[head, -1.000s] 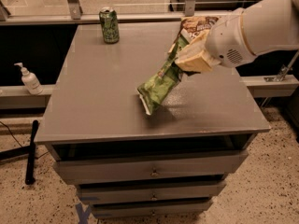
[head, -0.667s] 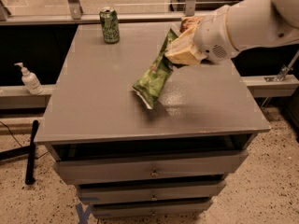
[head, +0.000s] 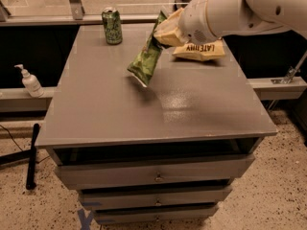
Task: Move green jalapeno chip bag near green can
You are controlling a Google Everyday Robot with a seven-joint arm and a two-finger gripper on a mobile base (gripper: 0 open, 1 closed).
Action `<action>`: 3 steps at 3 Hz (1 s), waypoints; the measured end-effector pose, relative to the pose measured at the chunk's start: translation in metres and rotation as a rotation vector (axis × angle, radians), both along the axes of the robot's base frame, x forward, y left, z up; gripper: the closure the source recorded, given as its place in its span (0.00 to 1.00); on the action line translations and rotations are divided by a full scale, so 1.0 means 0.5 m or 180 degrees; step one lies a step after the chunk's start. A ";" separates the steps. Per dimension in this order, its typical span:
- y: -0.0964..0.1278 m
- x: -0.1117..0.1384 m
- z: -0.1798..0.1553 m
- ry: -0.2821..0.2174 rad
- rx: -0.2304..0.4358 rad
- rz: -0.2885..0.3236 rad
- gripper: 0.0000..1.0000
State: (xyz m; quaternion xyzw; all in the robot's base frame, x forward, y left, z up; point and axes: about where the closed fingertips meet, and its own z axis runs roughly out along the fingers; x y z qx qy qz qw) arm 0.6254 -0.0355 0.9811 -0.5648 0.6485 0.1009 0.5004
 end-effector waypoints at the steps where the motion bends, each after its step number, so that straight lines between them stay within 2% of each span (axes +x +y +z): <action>1: 0.030 0.064 0.007 -0.0125 0.0122 -0.0071 1.00; 3: 0.080 0.195 -0.017 -0.0249 0.0347 -0.0358 1.00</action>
Offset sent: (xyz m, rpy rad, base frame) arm 0.1034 0.0439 -0.0042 0.1343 -0.0925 -0.1169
